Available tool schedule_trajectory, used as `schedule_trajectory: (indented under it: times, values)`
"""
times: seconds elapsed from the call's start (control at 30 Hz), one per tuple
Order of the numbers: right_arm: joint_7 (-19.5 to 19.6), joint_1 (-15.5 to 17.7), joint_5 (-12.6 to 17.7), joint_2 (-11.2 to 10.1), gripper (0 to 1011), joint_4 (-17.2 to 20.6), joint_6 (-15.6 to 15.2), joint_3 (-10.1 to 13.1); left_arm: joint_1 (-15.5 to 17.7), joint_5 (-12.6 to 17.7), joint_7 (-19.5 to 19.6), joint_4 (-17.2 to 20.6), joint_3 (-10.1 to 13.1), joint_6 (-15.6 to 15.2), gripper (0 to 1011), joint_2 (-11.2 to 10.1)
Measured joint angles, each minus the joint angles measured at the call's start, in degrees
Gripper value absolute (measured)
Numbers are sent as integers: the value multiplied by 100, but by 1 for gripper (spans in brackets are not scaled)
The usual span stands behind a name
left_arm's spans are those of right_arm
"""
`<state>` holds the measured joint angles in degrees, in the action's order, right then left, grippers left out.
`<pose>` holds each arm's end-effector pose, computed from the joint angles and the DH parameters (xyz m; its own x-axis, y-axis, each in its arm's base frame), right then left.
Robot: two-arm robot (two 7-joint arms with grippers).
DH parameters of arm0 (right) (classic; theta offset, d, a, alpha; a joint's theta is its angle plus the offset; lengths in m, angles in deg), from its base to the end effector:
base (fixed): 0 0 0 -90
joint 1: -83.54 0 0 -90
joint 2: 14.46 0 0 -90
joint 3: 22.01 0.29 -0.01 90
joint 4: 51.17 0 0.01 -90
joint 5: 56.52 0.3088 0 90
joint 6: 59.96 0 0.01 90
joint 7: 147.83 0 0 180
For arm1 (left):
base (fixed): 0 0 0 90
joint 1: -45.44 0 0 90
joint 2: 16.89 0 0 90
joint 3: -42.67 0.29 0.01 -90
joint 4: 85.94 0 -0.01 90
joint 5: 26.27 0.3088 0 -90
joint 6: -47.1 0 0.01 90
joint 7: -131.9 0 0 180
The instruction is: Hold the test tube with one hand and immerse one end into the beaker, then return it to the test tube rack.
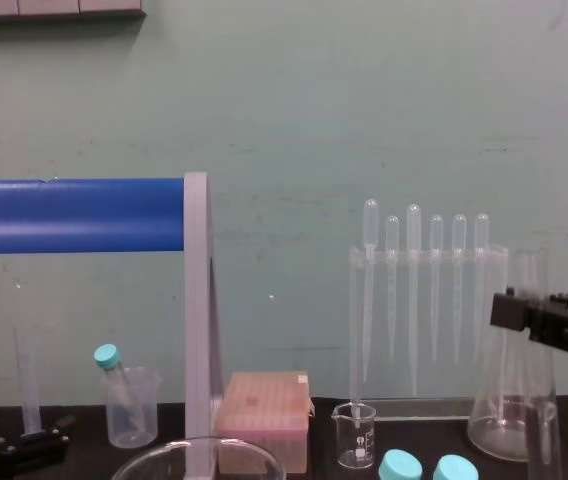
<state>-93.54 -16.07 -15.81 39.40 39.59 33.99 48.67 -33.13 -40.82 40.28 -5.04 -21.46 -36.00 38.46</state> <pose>0.3566 -0.0866 -0.2463 0.7830 -0.6215 -0.0242 0.6214 0.7801 0.0722 0.3581 0.0827 -0.3023 0.2924 0.8802 0.3738 -0.9552 0.2874 0.0705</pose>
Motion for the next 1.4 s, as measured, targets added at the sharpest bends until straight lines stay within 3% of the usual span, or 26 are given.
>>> schedule_trajectory:
  times: [0.7,1.4]
  values:
    - [-304,-377,-124,254,225,-820,-39,-346,0,0,0,0,-1,0,1000,0]
    - [-297,-396,-135,259,225,-840,-60,-358,0,0,0,0,0,0,1000,0]
